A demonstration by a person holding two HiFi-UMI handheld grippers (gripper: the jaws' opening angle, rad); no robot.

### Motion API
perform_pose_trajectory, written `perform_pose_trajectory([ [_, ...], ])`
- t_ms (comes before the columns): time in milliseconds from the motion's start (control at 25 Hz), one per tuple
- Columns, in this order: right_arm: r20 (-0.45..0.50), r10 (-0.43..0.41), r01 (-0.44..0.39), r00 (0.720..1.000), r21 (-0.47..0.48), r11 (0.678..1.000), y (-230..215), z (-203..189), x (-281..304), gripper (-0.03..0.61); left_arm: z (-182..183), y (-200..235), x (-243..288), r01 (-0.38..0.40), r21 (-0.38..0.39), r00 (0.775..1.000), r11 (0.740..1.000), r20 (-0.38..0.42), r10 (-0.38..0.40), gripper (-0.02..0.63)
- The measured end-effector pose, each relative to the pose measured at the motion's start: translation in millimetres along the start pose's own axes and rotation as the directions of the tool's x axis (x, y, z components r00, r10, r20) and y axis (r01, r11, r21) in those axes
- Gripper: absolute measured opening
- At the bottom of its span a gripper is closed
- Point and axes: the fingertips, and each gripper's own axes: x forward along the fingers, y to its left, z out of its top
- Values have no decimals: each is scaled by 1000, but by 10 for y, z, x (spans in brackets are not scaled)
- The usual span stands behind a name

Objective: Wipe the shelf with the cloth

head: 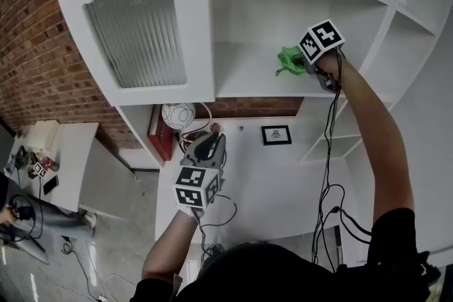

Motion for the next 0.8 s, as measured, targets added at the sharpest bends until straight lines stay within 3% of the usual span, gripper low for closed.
perform_pose_trajectory([
  [200,-28,-67,67,997,-1,998,-197,-160,-94,89,3,-95,131,40,-2,999,999,6,-40,46],
  [360,-87,-204,198,975,-68,978,-406,-288,-168,89,-25,-161,214,67,-5,998,998,2,-67,46],
  [640,-164,-419,374,893,-246,894,-592,-373,-207,86,-69,-170,281,89,-11,996,996,-2,-89,46],
  [720,-198,-475,405,857,-311,860,-627,-429,-193,86,-83,-149,285,88,-13,996,996,-3,-88,46],
  [800,-227,-553,438,801,-407,802,-685,-477,-197,86,-91,-122,287,86,-15,996,996,-6,-86,46],
])
